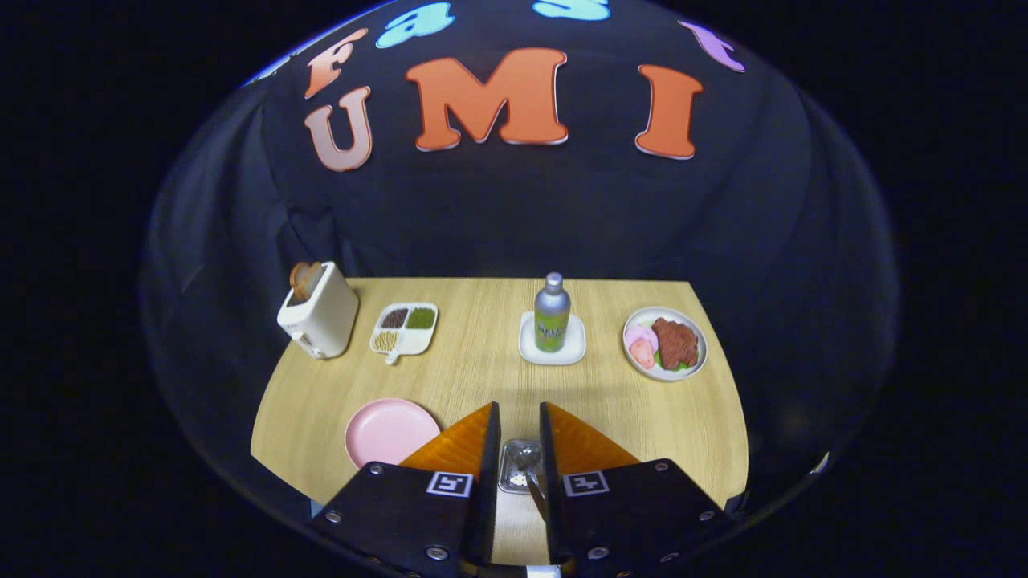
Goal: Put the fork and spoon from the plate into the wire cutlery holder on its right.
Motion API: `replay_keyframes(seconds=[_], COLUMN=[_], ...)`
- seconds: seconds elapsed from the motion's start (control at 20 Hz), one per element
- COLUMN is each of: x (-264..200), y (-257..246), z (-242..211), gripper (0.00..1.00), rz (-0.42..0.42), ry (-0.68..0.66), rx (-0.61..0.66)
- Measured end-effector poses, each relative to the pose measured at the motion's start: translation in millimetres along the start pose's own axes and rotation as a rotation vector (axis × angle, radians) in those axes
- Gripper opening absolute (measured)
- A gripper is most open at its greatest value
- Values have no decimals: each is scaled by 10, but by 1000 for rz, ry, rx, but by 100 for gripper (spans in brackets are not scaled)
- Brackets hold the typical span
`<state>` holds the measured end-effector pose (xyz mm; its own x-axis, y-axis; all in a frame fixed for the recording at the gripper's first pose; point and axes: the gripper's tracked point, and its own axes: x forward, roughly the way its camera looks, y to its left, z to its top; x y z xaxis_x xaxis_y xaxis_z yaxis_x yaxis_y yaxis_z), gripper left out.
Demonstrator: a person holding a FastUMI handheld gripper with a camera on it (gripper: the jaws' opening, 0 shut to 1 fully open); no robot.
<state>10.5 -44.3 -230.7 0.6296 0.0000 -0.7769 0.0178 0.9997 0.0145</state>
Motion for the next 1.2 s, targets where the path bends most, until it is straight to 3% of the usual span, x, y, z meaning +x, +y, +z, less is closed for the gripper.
replay_keyframes(seconds=[0.2, 0.3, 0.55, 0.9, 1.2], x=[-289, -426, -649, -1090, -1412], y=[22, 75, 16, -42, -68], z=[531, 734, 1183, 1634, 1799], gripper=[50, 58, 61, 86, 95], rz=[15, 37, 50, 33, -4], ry=[-184, -240, -457, -704, -860], rx=[-17, 17, 42, 49, 2])
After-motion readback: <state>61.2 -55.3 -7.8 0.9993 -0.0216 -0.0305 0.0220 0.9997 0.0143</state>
